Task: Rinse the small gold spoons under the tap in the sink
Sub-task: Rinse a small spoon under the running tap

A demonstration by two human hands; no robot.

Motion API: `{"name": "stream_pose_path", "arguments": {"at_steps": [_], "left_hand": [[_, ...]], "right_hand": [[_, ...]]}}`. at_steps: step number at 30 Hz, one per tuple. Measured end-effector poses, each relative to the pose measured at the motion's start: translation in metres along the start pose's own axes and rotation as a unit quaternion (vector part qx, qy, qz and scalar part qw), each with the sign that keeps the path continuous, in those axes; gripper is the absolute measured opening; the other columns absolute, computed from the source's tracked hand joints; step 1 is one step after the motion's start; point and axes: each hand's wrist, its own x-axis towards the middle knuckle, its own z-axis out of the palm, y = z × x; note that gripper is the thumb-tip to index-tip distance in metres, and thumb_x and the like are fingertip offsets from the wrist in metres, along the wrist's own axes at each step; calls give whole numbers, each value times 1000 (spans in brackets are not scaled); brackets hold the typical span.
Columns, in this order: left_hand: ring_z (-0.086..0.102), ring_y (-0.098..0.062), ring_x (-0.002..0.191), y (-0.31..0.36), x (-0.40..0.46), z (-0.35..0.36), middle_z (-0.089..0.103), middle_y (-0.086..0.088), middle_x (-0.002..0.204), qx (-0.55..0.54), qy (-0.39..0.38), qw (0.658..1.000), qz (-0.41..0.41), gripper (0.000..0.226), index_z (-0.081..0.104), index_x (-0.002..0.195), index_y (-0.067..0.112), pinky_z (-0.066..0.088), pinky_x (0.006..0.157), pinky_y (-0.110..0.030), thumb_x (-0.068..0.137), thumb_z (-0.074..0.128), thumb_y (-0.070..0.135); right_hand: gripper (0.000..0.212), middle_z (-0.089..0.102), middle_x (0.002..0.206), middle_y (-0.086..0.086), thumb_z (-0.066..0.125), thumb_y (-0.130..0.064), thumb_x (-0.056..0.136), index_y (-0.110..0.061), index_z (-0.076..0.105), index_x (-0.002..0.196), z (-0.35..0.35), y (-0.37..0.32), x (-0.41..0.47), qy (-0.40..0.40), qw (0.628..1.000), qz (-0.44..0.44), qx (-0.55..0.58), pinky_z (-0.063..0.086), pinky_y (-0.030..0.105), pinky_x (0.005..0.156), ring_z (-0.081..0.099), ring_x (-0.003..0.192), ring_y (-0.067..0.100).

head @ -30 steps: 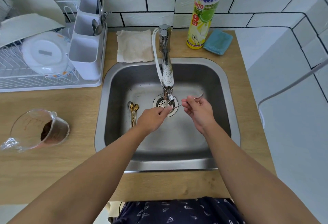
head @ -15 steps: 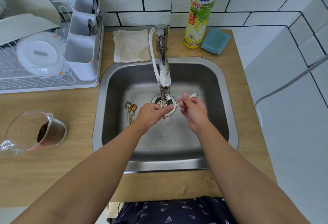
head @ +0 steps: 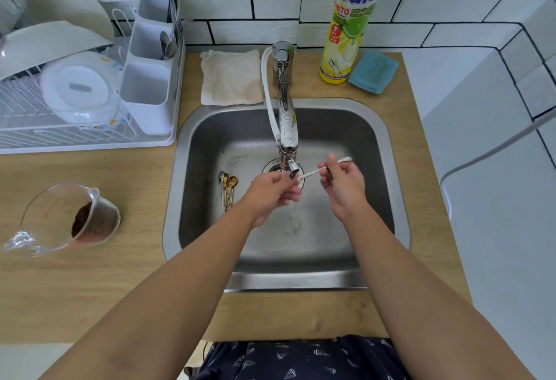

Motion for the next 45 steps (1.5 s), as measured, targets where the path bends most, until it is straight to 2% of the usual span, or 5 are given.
{"name": "stream_pose_path", "arguments": {"at_steps": [5,8,13,18,45], "left_hand": [[75,-15,76,-4,-4,-14,76,-8,95,-100,-96,989,-56,16,67,109,6,58,59,-22,102,58,17],[41,-10,45,-6,-5,-16,52,2,59,93,43,995,-17,34,72,80,15,33,41,-21,95,67,45],[54,-17,70,-7,-5,-8,57,11,67,443,53,888,114,47,58,72,26,35,59,-28,104,38,54],[50,-6,68,-11,-8,-5,59,11,82,241,8,969,56,26,64,96,28,38,59,-25,106,42,36],[38,-13,63,-21,-50,-32,47,2,70,288,43,956,-45,30,55,85,20,29,49,-26,103,36,35]], "right_hand": [[20,73,82,5,63,-16,103,-13,54,85,-3,-2,0,-34,999,19,-4,54,16,60,64,60,2],[12,73,82,4,63,-10,102,-11,60,91,-1,-1,-2,-80,996,34,14,56,16,65,70,67,3],[11,76,68,-2,68,-11,99,-8,62,90,0,-2,-2,-68,997,5,-30,56,15,63,73,67,3],[14,72,71,-6,73,-16,96,-15,69,82,7,5,-5,-62,989,-4,-131,41,15,50,56,55,2],[21,73,75,3,76,-25,93,-13,70,77,17,35,-22,-78,972,61,-213,32,16,41,38,46,5]]}}
